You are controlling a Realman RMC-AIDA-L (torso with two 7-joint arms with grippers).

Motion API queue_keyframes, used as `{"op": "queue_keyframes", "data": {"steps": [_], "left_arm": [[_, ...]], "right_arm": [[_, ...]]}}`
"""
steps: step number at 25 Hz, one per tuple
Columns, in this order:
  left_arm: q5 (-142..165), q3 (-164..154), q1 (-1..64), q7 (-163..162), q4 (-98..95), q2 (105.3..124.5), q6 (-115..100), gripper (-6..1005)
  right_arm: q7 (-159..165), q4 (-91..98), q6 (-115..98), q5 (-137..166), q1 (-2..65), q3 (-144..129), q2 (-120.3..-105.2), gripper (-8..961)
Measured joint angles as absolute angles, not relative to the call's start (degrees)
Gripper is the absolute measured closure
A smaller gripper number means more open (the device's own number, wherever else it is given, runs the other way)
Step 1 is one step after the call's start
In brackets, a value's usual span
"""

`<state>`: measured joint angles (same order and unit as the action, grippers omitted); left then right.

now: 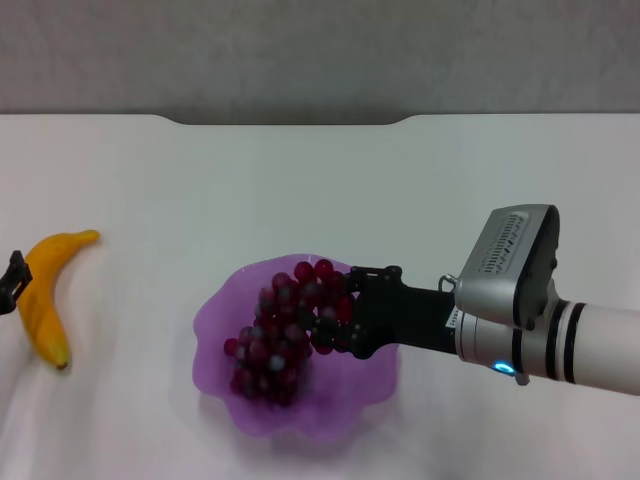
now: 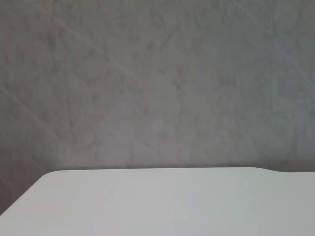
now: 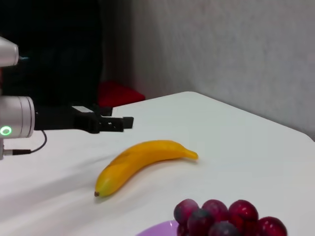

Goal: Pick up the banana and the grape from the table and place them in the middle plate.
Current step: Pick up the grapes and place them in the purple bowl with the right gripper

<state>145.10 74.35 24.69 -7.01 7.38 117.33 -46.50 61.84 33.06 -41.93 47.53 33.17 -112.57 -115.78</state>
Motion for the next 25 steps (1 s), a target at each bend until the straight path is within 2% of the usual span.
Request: {"op": "queue_keyframes", "data": {"steps": [6,17,25], "left_arm": [[145.10,74.36,24.70,-6.94,7.38,117.33,-46.50,117],[145.10,74.36,24.69,-7.03,7.38,117.30,-46.49,117],[145.10,74.36,24.70,-7.03,7.38,117.32,-46.49,117]], "right_arm": [[61.92,33.33,-40.19,45.99,32.93,-113.00,-115.76,391],[61.94,34.34,-36.77,44.19,32.96,-116.51,-115.75,71],[61.89,36.42,-34.39,43.58,33.29,-115.50,-115.31,70]]}}
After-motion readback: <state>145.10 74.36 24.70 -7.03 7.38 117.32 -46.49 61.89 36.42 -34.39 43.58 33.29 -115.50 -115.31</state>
